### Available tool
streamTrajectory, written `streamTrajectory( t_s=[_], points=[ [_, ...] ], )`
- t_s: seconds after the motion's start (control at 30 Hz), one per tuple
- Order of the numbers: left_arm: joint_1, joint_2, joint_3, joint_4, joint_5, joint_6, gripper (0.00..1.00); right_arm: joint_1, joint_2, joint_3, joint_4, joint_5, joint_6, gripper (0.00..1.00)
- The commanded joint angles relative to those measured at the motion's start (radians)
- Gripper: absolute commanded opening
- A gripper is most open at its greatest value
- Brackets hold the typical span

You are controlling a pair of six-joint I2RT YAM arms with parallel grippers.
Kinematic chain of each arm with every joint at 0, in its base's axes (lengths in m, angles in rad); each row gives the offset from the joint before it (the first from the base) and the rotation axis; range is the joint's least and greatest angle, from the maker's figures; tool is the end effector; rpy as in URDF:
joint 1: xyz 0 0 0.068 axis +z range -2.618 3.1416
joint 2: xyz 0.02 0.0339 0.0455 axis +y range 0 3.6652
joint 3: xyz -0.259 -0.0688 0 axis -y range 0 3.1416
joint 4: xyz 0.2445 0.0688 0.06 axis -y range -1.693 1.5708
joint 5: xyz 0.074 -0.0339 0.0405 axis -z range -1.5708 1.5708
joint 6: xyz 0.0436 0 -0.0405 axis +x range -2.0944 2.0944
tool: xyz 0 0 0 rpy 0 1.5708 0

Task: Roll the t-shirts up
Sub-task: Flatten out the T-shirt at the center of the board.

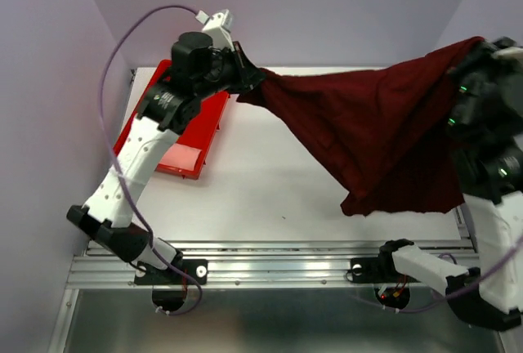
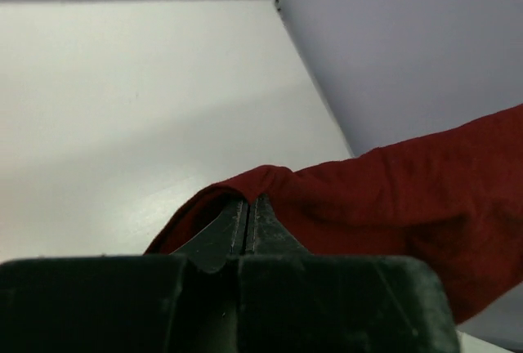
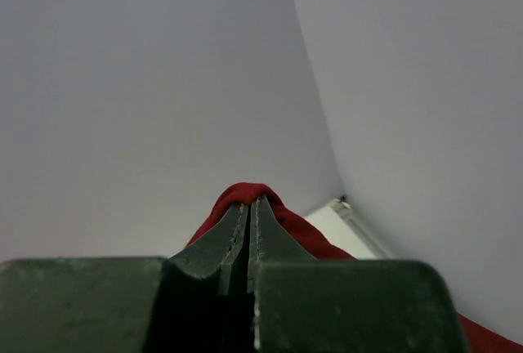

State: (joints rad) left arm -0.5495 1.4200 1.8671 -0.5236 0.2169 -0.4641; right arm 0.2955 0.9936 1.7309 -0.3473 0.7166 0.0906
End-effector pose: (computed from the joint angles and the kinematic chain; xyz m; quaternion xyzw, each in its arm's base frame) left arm 0.2440 -0.1604 0.5205 0.1046 0.7255 -0.3973 0.5521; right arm 0.1214 0.0070 0.5800 0.2365 0.5484 -0.0423 0.8010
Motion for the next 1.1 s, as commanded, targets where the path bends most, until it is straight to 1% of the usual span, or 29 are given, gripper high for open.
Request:
streamTrajectory(
  t_s=[0.0,0.03,0.07,0.1,0.13,0.17,0.2,0.23,0.27,0.33,0.37,0.4,0.47,0.57,0.63,0.67,0.7,0.73,0.8,0.83,0.93,0.97,1.07],
  points=[
    [0.002,0.146,-0.112,0.071,0.029,-0.054,0.0,-0.002,0.265,-0.085,0.096,0.07,-0.21,0.01],
    [0.005,0.172,-0.126,0.08,0.016,-0.057,0.0,-0.013,0.307,-0.106,0.117,0.058,-0.227,0.01],
    [0.011,0.23,-0.138,0.106,0.007,-0.053,0.0,-0.039,0.388,-0.141,0.14,-0.009,-0.22,0.01],
    [0.014,0.264,-0.14,0.115,0.003,-0.048,0.0,-0.056,0.43,-0.152,0.143,-0.055,-0.18,0.04],
    [0.019,0.295,-0.137,0.12,-0.01,-0.047,0.03,-0.07,0.471,-0.159,0.145,-0.096,-0.16,0.13],
    [0.026,0.359,-0.123,0.129,-0.011,-0.048,0.29,-0.085,0.559,-0.16,0.148,-0.158,-0.138,0.42],
    [0.055,0.437,-0.1,0.132,-0.007,-0.05,0.76,-0.107,0.686,-0.137,0.128,-0.216,-0.087,0.72],
    [0.056,0.454,-0.088,0.132,-0.007,-0.05,0.83,-0.107,0.688,-0.117,0.102,-0.217,-0.086,0.74],
    [0.059,0.465,-0.082,0.126,-0.005,-0.048,0.85,-0.116,0.756,-0.096,0.068,-0.218,-0.05,0.75],
    [0.06,0.461,-0.083,0.128,-0.013,-0.039,0.86,-0.116,0.795,-0.071,-0.01,-0.233,0.007,0.78],
    [0.059,0.453,-0.091,0.134,-0.016,-0.038,0.86,-0.116,0.791,-0.085,-0.021,-0.258,0.047,0.78],
    [0.059,0.444,-0.101,0.137,-0.016,-0.035,0.86,-0.116,0.778,-0.105,-0.025,-0.258,0.066,0.78],
    [0.06,0.418,-0.134,0.137,-0.034,-0.025,0.86,-0.125,0.743,-0.154,-0.032,-0.311,0.102,0.79],
    [0.059,0.384,-0.184,0.137,-0.044,-0.01,0.84,-0.125,0.666,-0.243,-0.08,-0.361,0.193,0.79],
    [0.054,0.366,-0.221,0.139,-0.063,0.002,0.82,-0.125,0.584,-0.339,-0.111,-0.402,0.263,0.79],
    [0.046,0.344,-0.259,0.137,-0.07,0.007,0.79,-0.125,0.548,-0.379,-0.117,-0.419,0.29,0.79],
    [0.042,0.335,-0.284,0.137,-0.076,0.024,0.78,-0.125,0.516,-0.421,-0.12,-0.439,0.325,0.79],
    [0.031,0.318,-0.331,0.14,-0.091,0.033,0.73,-0.125,0.451,-0.498,-0.137,-0.471,0.346,0.79],
    [0.019,0.306,-0.379,0.146,-0.103,0.048,0.69,-0.125,0.383,-0.58,-0.15,-0.511,0.38,0.79],
    [0.011,0.298,-0.416,0.149,-0.111,0.059,0.65,-0.125,0.319,-0.655,-0.169,-0.537,0.421,0.79],
    [-0.033,0.296,-0.468,0.157,-0.123,0.064,0.62,-0.125,0.229,-0.757,-0.176,-0.604,0.495,0.74],
    [-0.041,0.29,-0.483,0.174,-0.123,0.055,0.62,-0.125,0.19,-0.805,-0.174,-0.617,0.514,0.7],
    [-0.047,0.281,-0.54,0.214,-0.096,0.025,0.62,-0.125,0.184,-0.875,-0.148,-0.663,0.535,0.69]
  ],
)
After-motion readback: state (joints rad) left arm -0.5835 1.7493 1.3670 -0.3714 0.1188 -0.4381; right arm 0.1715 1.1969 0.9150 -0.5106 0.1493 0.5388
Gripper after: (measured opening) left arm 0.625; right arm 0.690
